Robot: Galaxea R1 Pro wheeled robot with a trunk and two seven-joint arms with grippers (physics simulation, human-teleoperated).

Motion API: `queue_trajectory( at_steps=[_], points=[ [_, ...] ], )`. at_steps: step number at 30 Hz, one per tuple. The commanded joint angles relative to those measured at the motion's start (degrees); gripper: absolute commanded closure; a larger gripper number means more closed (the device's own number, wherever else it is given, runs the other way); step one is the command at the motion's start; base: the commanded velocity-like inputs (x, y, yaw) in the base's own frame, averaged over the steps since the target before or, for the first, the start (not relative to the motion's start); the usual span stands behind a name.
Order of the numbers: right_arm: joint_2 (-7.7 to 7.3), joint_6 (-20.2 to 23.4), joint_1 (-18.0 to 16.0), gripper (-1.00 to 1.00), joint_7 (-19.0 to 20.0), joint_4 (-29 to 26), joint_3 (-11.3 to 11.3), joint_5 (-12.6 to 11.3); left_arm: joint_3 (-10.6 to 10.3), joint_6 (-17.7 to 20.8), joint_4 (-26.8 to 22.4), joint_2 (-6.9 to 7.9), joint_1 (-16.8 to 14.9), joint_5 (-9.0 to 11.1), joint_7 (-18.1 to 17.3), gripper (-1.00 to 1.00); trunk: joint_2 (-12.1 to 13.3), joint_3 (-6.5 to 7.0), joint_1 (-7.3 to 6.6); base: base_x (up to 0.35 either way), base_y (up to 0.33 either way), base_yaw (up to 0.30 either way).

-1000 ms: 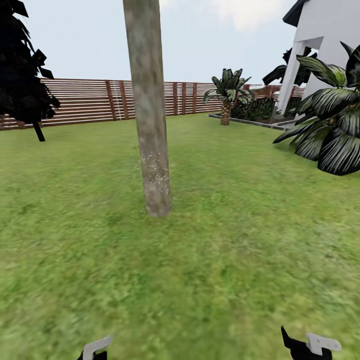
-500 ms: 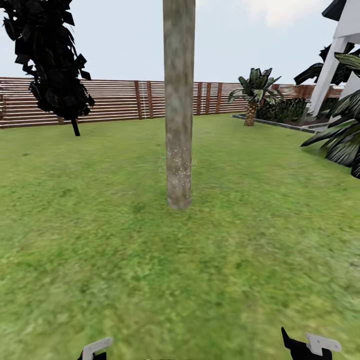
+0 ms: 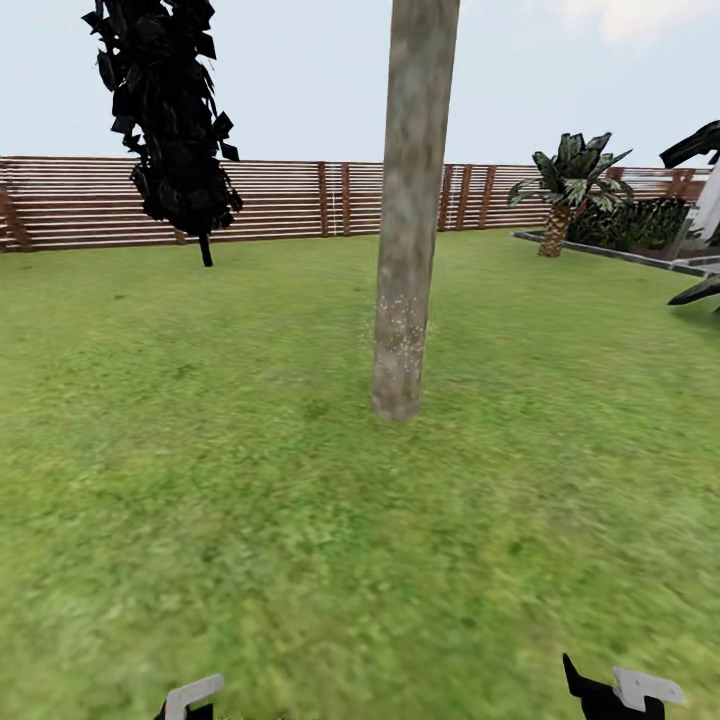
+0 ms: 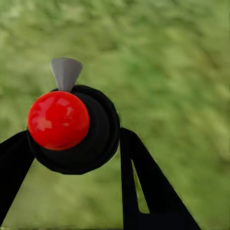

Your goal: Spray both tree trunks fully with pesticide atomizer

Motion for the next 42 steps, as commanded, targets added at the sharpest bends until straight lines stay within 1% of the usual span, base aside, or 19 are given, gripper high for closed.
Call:
queue_trajectory(
  at_steps=[1, 13, 20, 42],
  points=[
    [0.00, 0.0, 0.0, -1.00, 0.0, 0.0, 0.0, 0.0, 0.0, 0.0, -0.1, 0.00, 0.0, 0.0, 0.0, 1.00, 0.0, 0.00, 0.00, 0.000, 0.000, 0.279],
    [-0.05, -0.1, 0.0, -1.00, 0.0, -0.1, 0.0, 0.0, 0.0, 0.0, 0.0, 0.09, 0.0, 0.0, 0.0, 1.00, 0.0, 0.00, 0.00, 0.000, 0.000, 0.279],
    [-0.51, -0.1, 0.0, -1.00, 0.0, -0.4, -0.3, -0.1, 0.0, 0.0, 0.4, 0.10, 0.0, 0.0, 0.0, 1.00, 0.0, 0.00, 0.00, 0.000, 0.000, 0.279],
    [-0.44, -0.2, 0.0, -1.00, 0.0, -0.4, -0.3, -0.1, 0.0, 0.1, 0.4, 0.17, 0.0, 0.0, 0.0, 1.00, 0.0, 0.00, 0.00, 0.000, 0.000, 0.279]
  ],
)
